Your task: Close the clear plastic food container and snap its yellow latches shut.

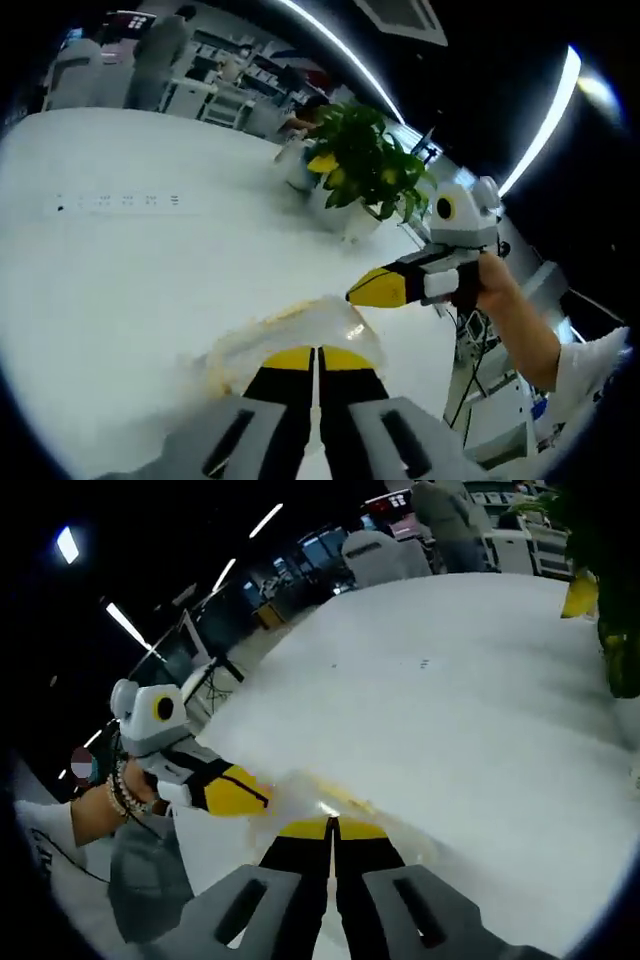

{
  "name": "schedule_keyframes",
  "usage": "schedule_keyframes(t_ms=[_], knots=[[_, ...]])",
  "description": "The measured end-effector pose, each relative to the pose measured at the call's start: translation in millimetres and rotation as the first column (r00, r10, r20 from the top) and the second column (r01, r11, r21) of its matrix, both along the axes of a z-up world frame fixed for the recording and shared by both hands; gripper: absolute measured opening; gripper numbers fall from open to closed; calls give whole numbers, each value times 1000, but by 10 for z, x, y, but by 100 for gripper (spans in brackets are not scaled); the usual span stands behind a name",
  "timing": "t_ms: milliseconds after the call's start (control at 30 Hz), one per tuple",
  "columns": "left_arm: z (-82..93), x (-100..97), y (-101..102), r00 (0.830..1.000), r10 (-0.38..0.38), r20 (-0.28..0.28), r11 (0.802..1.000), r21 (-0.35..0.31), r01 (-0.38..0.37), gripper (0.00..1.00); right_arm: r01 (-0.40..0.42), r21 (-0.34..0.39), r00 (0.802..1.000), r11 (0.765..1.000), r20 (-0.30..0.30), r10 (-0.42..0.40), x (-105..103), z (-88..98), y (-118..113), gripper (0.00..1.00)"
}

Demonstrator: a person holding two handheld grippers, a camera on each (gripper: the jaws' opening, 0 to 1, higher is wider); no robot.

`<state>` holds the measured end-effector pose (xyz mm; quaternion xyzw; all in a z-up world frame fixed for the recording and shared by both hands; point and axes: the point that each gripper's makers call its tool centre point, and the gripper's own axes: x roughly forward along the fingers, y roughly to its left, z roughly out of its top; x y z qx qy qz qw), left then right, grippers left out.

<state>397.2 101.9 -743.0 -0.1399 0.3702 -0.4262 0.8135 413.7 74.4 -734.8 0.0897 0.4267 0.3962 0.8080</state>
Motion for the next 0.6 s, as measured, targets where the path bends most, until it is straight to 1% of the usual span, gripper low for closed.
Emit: schedule_keyframes(t_ms=[33,100,167,200,233,300,400,433,467,500,600], knots=[[-30,-22,-32,1000,-8,12,1000,12,8,0,-6,-4,1000,1000,-2,6,-10,-19,14,0],[-77,-85,-98,1000,-10,13,1000,-1,10,0,-23,-8,1000,1000,-14,23,-45,-90,82,0],[-92,-172,-157,1000,-25,-12,999,-30,25,0,-45,-10,998,999,-37,45,-88,-149,127,0],[-103,-209,-161,999,-31,-24,999,-35,30,0,-52,-25,998,998,-39,51,-95,-171,119,0],[-112,-247,-176,999,-32,-42,998,-47,30,0,-55,-55,998,997,-33,54,-81,-222,102,0],[-103,-313,-198,997,-47,-61,996,-75,43,0,-49,-67,998,997,-28,47,-49,-245,93,0],[-143,-382,-194,996,-51,-71,996,-75,46,0,-23,-51,999,998,-27,21,24,-229,99,0],[-124,-411,-196,996,-52,-78,994,-99,45,0,-16,-40,999,999,-32,14,46,-218,111,0],[-134,-447,-196,993,-59,-101,994,-103,48,0,-14,-37,999,999,-33,13,59,-207,116,0],[-145,-461,-192,993,-60,-106,993,-103,49,0,-6,-38,1000,999,-24,5,88,-191,120,0],[-169,-495,-176,993,-76,-94,994,-81,69,0,-4,-52,1000,999,-8,3,147,-179,125,0]])
